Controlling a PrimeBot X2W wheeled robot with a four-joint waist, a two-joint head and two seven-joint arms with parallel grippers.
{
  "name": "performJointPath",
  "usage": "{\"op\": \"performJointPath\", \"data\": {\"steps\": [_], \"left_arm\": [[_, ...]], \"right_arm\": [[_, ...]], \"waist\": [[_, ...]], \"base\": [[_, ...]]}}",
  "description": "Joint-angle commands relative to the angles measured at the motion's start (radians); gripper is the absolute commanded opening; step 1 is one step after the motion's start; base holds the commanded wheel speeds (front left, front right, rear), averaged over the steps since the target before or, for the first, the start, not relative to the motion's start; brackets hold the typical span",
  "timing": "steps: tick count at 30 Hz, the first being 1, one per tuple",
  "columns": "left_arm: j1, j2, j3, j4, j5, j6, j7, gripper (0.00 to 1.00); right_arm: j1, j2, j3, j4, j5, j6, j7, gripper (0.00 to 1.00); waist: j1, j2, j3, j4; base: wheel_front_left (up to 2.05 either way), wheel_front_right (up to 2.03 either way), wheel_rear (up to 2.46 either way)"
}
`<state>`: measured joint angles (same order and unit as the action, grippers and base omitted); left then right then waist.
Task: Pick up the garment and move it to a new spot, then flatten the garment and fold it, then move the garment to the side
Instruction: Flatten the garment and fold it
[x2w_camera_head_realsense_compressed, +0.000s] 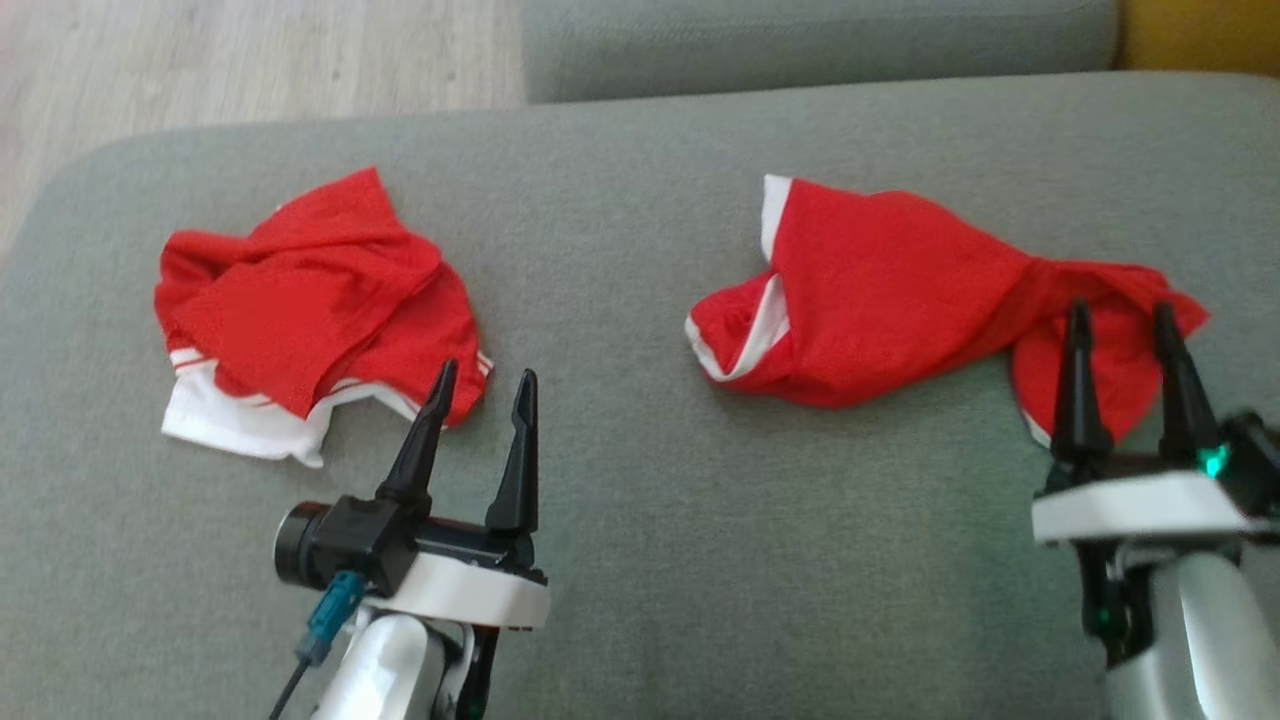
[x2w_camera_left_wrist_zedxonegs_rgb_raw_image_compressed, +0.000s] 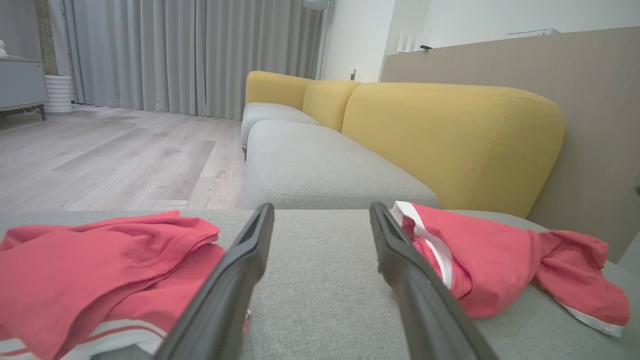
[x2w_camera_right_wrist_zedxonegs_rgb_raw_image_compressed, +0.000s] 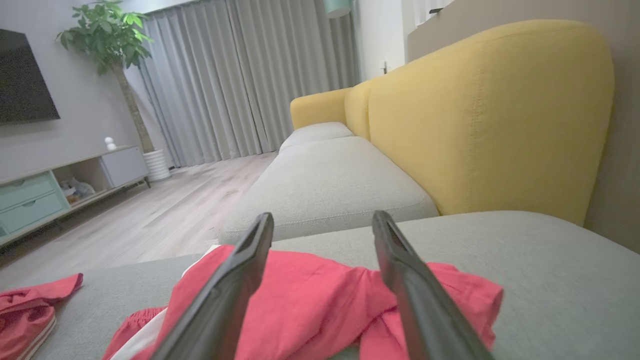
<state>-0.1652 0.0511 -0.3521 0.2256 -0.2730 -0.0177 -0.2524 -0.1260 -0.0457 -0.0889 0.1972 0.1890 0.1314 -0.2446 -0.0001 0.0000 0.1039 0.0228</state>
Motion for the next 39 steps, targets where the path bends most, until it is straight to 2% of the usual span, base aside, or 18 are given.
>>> {"op": "performJointPath", "data": {"steps": [1, 6, 14, 21, 28, 29, 30, 31, 39], "left_arm": [[-0.046, -0.001, 0.024, -0.036, -0.004, 0.0, -0.009, 1.0], [-0.068, -0.001, 0.01, -0.034, -0.014, 0.004, -0.009, 1.0], [-0.113, -0.001, -0.044, -0.033, -0.046, 0.011, -0.009, 1.0], [-0.13, -0.001, -0.08, -0.031, -0.073, 0.028, -0.009, 1.0], [-0.129, -0.001, -0.09, -0.032, -0.082, 0.038, -0.009, 1.0], [-0.129, -0.001, -0.09, -0.031, -0.082, 0.039, -0.009, 1.0], [-0.13, -0.001, -0.091, -0.031, -0.082, 0.04, -0.009, 1.0], [-0.13, -0.001, -0.09, -0.031, -0.081, 0.041, -0.009, 1.0], [-0.122, -0.001, -0.067, -0.026, -0.062, 0.039, -0.009, 1.0]], "right_arm": [[-0.083, -0.005, 0.038, -0.032, -0.026, -0.001, 0.026, 1.0], [-0.179, -0.005, 0.08, 0.005, -0.069, -0.001, 0.117, 1.0], [-0.402, -0.005, 0.123, 0.215, -0.069, -0.001, 0.31, 1.0], [-0.529, -0.005, 0.053, 0.419, -0.155, -0.001, 0.39, 1.0], [-0.58, -0.005, -0.022, 0.549, -0.301, -0.001, 0.441, 1.0], [-0.583, -0.005, -0.029, 0.56, -0.309, -0.001, 0.443, 0.9], [-0.586, -0.005, -0.035, 0.569, -0.313, -0.001, 0.441, 0.31], [-0.588, -0.005, -0.034, 0.577, -0.315, -0.001, 0.436, 0.0], [-0.568, -0.005, -0.016, 0.565, -0.217, -0.001, 0.287, 0.0]], "waist": [[0.0001, 0.0, 0.03, 0.025], [0.0001, 0.0, 0.073, 0.065], [0.0001, 0.0, 0.134, 0.163], [0.0001, 0.0, 0.143, 0.231], [0.0001, 0.0, 0.147, 0.25], [0.0001, 0.0, 0.146, 0.249], [0.0001, 0.0, 0.146, 0.247], [0.0001, 0.0, 0.146, 0.243], [0.0001, 0.0, 0.115, 0.168]], "base": [[0.0, 0.0, 0.0], [0.0, 0.0, 0.0], [0.0, 0.0, 0.0], [0.0, 0.0, 0.0], [0.0, 0.0, 0.0], [0.0, 0.0, 0.0], [0.0, 0.0, 0.0], [0.0, 0.0, 0.0], [0.0, 0.0, 0.0]]}}
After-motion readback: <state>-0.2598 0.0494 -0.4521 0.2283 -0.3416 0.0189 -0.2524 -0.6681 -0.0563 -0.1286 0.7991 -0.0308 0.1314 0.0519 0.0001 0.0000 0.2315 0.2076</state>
